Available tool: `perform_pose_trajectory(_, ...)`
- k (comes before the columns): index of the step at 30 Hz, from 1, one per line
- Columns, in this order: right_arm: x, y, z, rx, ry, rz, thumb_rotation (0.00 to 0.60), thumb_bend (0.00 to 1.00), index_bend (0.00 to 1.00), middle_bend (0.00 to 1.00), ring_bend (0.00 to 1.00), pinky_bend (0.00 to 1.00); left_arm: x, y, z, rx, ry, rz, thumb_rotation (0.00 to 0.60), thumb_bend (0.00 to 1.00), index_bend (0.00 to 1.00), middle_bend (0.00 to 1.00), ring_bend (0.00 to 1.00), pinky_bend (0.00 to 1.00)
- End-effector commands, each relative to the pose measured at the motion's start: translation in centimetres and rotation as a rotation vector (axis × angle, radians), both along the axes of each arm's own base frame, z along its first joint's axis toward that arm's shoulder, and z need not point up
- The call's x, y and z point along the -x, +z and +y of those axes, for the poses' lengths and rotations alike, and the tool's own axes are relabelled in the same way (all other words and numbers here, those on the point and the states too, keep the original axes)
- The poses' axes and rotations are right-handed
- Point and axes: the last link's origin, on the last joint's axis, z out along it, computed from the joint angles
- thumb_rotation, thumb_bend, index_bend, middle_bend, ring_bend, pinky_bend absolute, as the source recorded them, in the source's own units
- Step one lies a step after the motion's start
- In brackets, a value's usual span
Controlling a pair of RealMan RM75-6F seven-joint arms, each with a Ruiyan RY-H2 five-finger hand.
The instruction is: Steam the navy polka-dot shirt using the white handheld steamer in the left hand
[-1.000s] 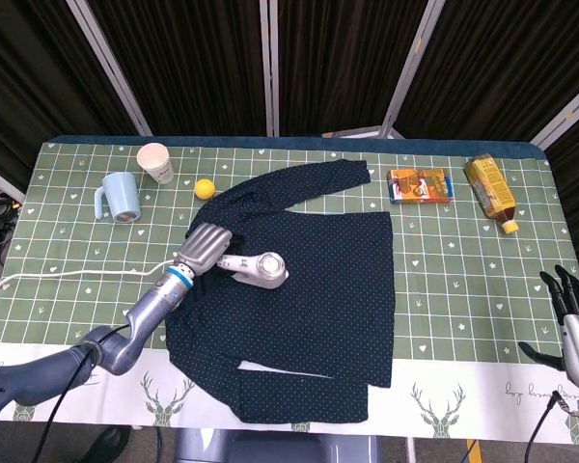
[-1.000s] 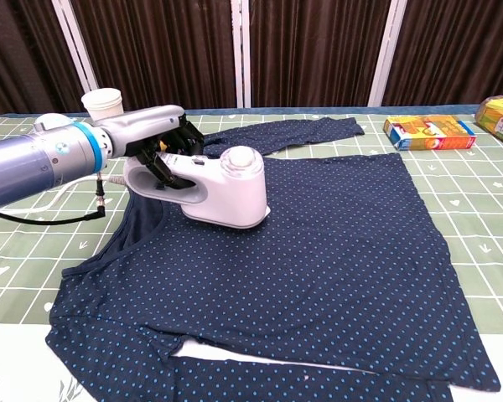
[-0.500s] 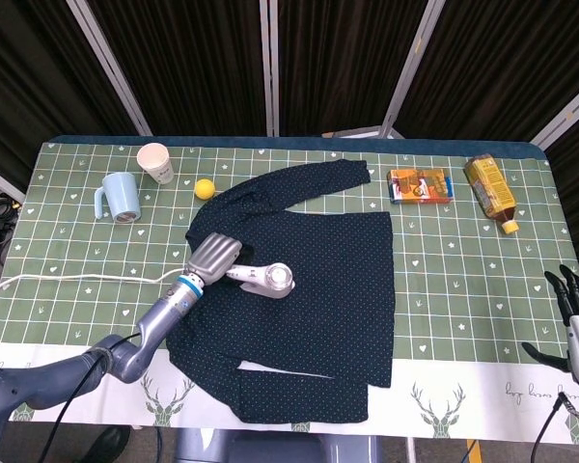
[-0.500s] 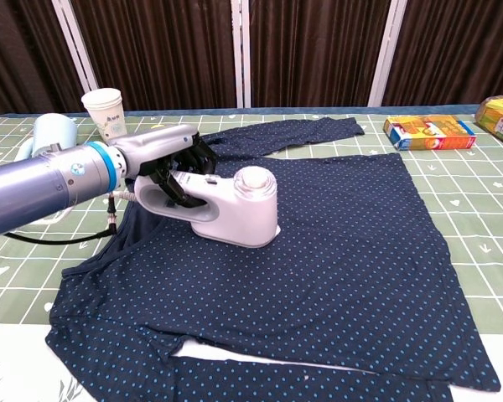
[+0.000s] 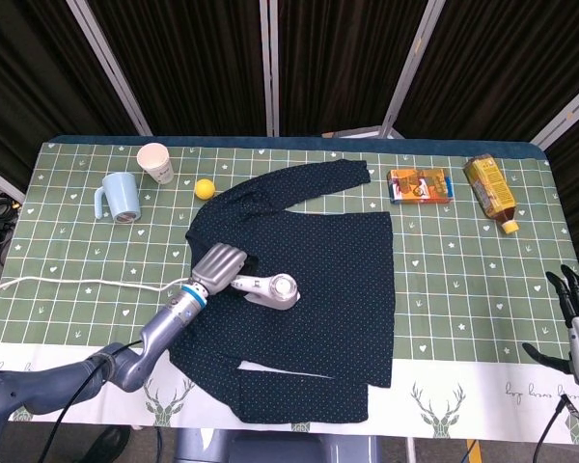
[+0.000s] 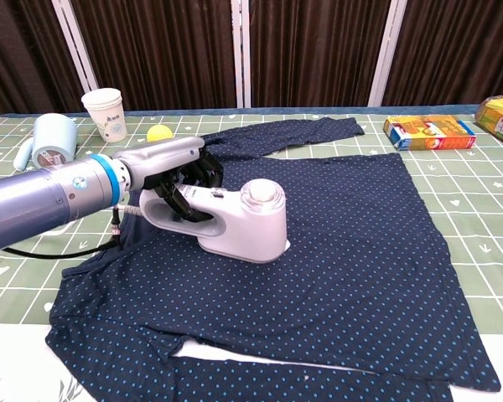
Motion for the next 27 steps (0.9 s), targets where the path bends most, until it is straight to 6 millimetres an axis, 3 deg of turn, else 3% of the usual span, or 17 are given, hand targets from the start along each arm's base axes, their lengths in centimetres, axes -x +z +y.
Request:
perform_pose_trajectory(1, 0.0, 0.1, 0.1, 0.004, 0.002, -0.003, 0.600, 0.00, 0.00, 0.00, 0.00, 0.00, -0.1, -0.3, -0.6, 0.009, -0.011, 0.007, 0.600, 0.58, 0.95, 0.88, 0.87, 1.00)
perform_pose_trajectory(17, -0.1, 0.2, 0.3, 0.003, 0.007, -0.003, 0.600, 0.00, 0.00, 0.00, 0.00, 0.00, -1.0, -1.4, -2.9, 0.043, -0.064, -0.002, 0.600, 0.57, 0.95, 0.88, 0.87, 1.00)
perform_pose_trajectory(27, -0.1, 0.2, 0.3, 0.007, 0.008, -0.004, 0.600, 0.00, 0.00, 0.00, 0.00, 0.00, -1.0, -1.6, -3.0, 0.043, -0.062, -0.013, 0.600, 0.57, 0.95, 0.88, 0.87, 1.00)
